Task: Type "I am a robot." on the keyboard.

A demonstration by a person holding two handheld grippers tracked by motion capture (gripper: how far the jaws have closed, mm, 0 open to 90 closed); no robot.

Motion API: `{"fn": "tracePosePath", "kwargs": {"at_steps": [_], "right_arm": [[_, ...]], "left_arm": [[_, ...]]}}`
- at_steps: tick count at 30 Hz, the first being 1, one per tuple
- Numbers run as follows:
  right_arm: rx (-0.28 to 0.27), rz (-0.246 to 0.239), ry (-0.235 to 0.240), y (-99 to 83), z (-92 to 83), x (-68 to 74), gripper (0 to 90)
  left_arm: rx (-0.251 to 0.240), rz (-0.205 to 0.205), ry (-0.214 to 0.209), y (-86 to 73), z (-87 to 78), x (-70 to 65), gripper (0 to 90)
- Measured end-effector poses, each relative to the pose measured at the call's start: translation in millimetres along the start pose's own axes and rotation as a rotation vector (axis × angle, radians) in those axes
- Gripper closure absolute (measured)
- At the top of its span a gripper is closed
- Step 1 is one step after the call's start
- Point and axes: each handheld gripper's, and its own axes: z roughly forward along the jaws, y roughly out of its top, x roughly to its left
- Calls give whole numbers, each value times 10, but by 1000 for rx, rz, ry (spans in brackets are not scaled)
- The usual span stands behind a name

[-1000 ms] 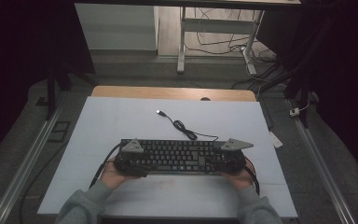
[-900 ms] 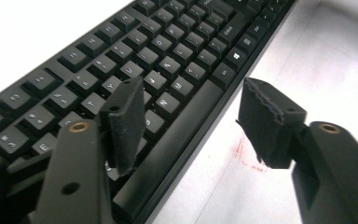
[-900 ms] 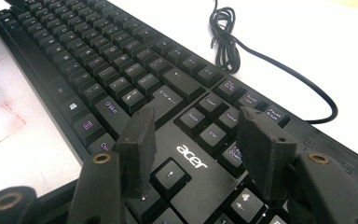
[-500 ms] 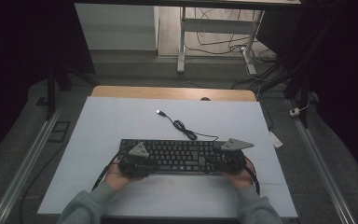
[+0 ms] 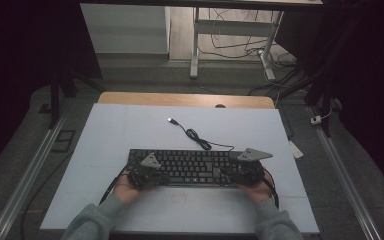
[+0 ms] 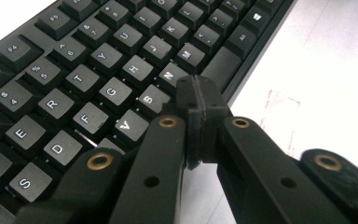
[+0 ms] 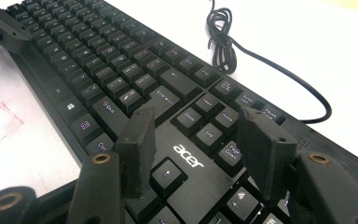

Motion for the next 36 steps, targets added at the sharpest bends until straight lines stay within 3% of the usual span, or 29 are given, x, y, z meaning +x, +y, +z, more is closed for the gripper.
{"fn": "tracePosePath", "kwargs": {"at_steps": [17, 22, 27, 31, 36], "right_arm": [[1, -3, 1, 1, 4, 8, 477], [0, -1, 0, 3, -6, -1, 476], [-4, 2, -1, 2, -8, -3, 476], [-5, -4, 0, 6, -3, 11, 476], [-8, 1, 6, 4, -8, 0, 474]], "left_arm": [[14, 17, 8, -4, 30, -2, 891], [-61, -1, -1, 17, -97, 5, 891], [-97, -19, 3, 9, -211, 53, 886], [-131, -49, -2, -7, -291, 108, 793], [-159, -94, 25, -37, -369, 181, 585]]}}
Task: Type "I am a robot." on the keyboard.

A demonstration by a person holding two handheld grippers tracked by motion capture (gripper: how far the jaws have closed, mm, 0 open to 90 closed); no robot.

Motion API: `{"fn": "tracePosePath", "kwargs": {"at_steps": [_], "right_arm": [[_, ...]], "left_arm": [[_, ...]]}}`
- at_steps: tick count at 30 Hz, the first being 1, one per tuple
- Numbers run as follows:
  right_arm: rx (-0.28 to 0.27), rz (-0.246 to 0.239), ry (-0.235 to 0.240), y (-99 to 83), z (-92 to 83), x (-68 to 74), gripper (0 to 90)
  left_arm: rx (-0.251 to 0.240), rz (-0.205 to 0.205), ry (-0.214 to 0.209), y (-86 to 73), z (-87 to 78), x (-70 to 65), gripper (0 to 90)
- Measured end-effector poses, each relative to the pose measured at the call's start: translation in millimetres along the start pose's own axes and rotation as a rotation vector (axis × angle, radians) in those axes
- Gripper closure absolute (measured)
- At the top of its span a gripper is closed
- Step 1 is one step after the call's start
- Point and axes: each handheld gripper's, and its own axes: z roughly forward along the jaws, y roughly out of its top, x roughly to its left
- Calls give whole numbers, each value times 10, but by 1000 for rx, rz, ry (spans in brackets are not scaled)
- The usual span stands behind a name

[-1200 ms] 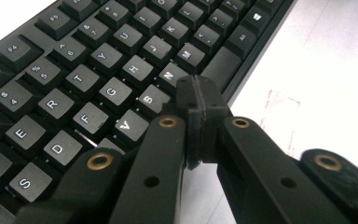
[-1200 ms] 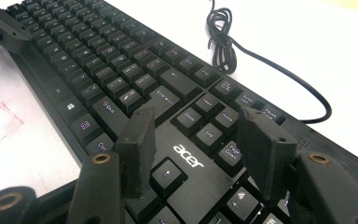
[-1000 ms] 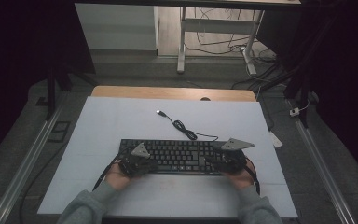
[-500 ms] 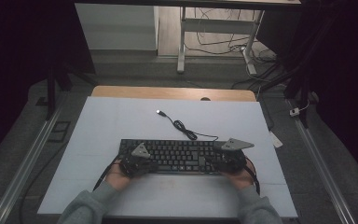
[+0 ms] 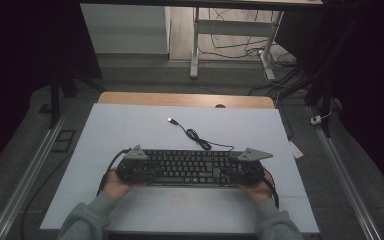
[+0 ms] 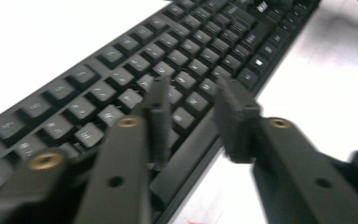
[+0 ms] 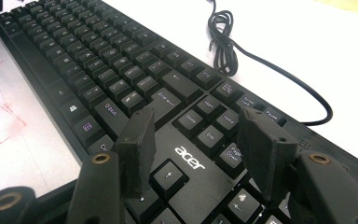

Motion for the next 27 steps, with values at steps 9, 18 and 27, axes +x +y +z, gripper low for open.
{"fn": "tracePosePath", "kwargs": {"at_steps": [9, 18, 27], "right_arm": [[-5, -5, 5, 4, 2, 11, 473], [-5, -6, 8, 5, 6, 12, 473], [-3, -6, 8, 5, 9, 11, 473]], "left_arm": [[-16, -41, 26, -7, -87, 86, 432], [-19, -65, 52, -28, -135, 170, 393], [-29, -71, 65, -31, -175, 210, 388]]}}
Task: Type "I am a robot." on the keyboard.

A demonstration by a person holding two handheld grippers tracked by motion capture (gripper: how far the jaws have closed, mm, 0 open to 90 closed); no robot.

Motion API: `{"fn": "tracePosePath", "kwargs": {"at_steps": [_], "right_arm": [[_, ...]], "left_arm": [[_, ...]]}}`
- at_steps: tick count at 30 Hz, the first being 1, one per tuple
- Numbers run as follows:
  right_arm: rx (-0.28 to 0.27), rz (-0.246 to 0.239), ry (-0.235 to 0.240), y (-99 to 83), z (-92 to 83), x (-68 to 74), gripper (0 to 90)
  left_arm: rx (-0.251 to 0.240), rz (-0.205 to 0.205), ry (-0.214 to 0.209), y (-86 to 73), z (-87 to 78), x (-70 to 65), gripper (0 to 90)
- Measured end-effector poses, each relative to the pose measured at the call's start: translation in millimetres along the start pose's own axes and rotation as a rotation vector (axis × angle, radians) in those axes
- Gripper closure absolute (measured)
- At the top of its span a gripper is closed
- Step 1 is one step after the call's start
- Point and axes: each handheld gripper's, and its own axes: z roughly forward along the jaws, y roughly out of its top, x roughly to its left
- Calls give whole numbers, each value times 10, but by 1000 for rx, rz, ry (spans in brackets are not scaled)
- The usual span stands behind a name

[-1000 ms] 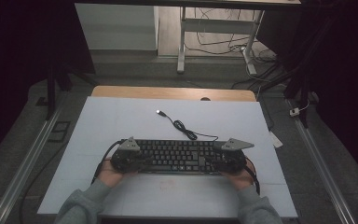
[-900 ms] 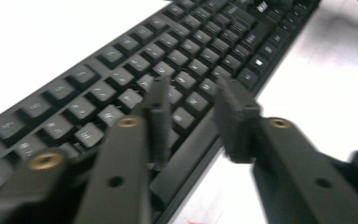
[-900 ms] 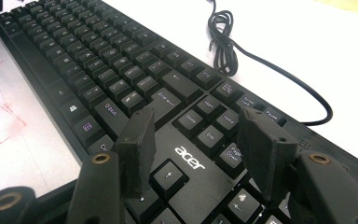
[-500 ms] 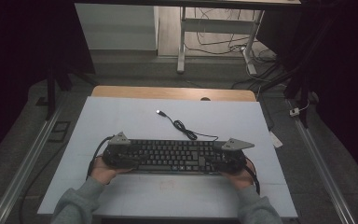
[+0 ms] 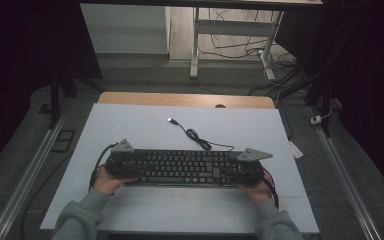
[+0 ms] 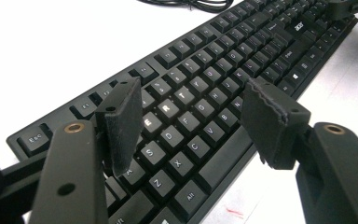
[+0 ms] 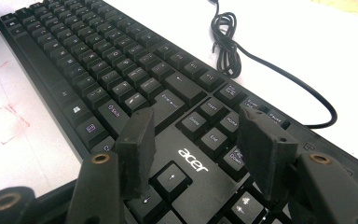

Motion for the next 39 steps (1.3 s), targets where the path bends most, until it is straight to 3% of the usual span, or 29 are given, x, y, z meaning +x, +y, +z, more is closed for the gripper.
{"fn": "tracePosePath", "kwargs": {"at_steps": [10, 18, 28, 34, 39], "right_arm": [[1, 2, 2, -1, 12, 5, 473], [-4, 0, 4, 12, 14, 29, 473], [6, -1, 6, 8, 28, 38, 473], [7, -3, 6, 10, 29, 45, 473], [8, -6, 6, 10, 35, 46, 473]], "left_arm": [[3, -3, 17, 10, 18, 58, 393], [45, 34, 35, 91, 153, 74, 403], [83, 34, 40, 178, 340, 208, 395], [74, 68, 17, 185, 394, 167, 629], [119, 83, -19, 176, 461, 140, 864]]}}
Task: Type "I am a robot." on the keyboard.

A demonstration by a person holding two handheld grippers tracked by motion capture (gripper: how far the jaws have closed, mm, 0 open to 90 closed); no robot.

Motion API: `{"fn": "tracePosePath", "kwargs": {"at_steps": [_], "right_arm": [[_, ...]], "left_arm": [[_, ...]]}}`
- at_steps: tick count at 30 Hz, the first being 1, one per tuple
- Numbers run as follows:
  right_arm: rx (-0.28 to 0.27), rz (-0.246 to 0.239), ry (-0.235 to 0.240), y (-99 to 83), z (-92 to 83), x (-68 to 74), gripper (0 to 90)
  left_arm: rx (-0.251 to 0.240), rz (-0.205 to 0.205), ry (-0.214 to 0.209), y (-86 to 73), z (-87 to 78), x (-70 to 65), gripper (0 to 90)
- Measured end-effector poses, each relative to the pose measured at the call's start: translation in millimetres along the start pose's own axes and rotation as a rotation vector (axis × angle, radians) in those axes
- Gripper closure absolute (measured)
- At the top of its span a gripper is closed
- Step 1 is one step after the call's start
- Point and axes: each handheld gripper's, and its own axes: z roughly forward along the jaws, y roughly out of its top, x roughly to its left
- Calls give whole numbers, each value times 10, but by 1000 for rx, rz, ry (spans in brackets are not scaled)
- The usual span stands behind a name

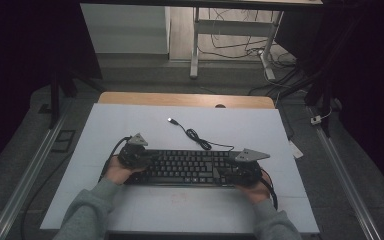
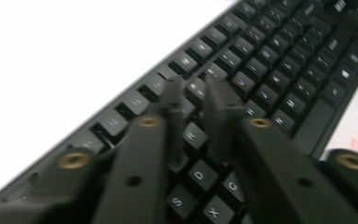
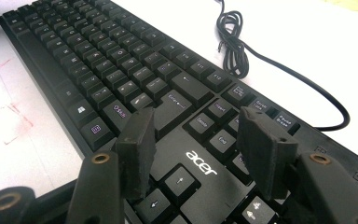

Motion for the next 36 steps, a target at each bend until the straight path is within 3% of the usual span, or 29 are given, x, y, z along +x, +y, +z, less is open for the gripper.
{"fn": "tracePosePath", "kwargs": {"at_steps": [8, 25, 30, 36], "right_arm": [[-1, -1, -1, 0, -6, -6, 473], [0, 0, -1, -1, -5, -9, 472], [-1, -4, -1, 0, -6, -8, 472], [-4, -1, -1, 0, -3, -13, 472]], "left_arm": [[52, 17, 11, -20, 76, -15, 891], [66, 19, 28, -37, 129, -31, 891], [58, 19, 34, -38, 120, -34, 891], [6, 5, 31, -27, -1, -25, 891]]}}
